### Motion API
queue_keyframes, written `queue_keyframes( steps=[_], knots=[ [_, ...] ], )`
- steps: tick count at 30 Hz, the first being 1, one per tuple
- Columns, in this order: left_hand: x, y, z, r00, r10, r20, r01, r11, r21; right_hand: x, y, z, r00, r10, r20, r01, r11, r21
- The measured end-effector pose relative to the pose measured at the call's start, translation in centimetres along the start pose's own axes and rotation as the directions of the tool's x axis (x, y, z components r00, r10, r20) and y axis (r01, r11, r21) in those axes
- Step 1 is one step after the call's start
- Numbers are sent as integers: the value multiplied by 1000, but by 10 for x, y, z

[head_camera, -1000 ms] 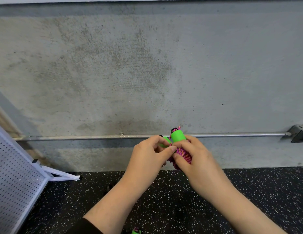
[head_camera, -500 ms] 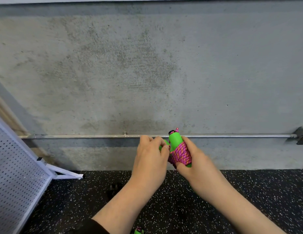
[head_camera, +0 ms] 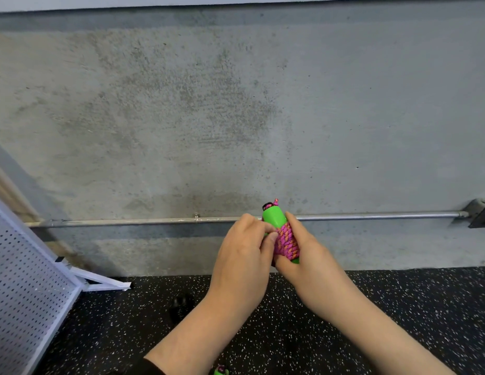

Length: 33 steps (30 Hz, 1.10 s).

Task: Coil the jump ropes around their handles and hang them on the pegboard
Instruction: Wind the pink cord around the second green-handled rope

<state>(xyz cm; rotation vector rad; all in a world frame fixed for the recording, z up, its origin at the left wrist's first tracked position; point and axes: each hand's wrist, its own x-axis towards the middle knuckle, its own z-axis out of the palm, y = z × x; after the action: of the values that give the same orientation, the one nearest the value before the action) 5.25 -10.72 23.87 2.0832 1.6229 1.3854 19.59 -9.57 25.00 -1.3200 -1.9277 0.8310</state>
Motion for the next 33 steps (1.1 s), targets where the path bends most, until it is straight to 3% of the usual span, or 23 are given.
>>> queue_keyframes(
  steps=[3, 5, 8, 10, 12, 14, 16, 17, 20, 25, 30, 33],
  knots=[
    [-1, -2, -3, 984, 161, 75, -166, 984, 69, 4, 4, -6, 997, 66, -37, -56, 971, 231],
    [-2, 1, -8, 985, 175, -16, -175, 985, -15, 8, 4, -7, 995, 87, -42, -69, 947, 313],
    [2, 6, -21, 959, -117, -258, 52, 968, -245, 12, -1, -6, 998, 61, -10, -50, 894, 446],
    [6, 0, -26, 879, -395, -266, 252, 860, -445, 12, -9, -1, 999, 32, -32, -11, 858, 513],
    [7, -6, -31, 795, -574, -195, 391, 731, -559, 11, -17, 6, 999, 34, -38, -7, 822, 569],
    [6, -6, -38, 720, -694, -28, 516, 561, -648, 12, -22, 15, 999, 27, -28, -6, 812, 583],
    [4, -3, -46, 678, -707, 201, 592, 362, -720, 13, -27, 23, 1000, 23, -4, -16, 790, 613],
    [2, -2, -52, 678, -682, 276, 610, 312, -728, 13, -30, 27, 1000, 15, 5, -14, 778, 629],
    [-5, -4, -72, 708, -631, 318, 622, 344, -703, 11, -42, 39, 999, -22, 29, -2, 770, 638],
    [-22, -7, -107, 769, -594, 237, 542, 408, -735, -1, -68, 58, 996, -74, 50, 29, 792, 609],
    [-38, 3, -138, 762, -641, 94, 506, 497, -705, -22, -103, 70, 969, -228, -91, 244, 936, 252],
    [-50, 14, -156, 775, -627, 76, 507, 545, -668, -33, -124, 69, 950, -292, -114, 306, 940, 148]
  ],
)
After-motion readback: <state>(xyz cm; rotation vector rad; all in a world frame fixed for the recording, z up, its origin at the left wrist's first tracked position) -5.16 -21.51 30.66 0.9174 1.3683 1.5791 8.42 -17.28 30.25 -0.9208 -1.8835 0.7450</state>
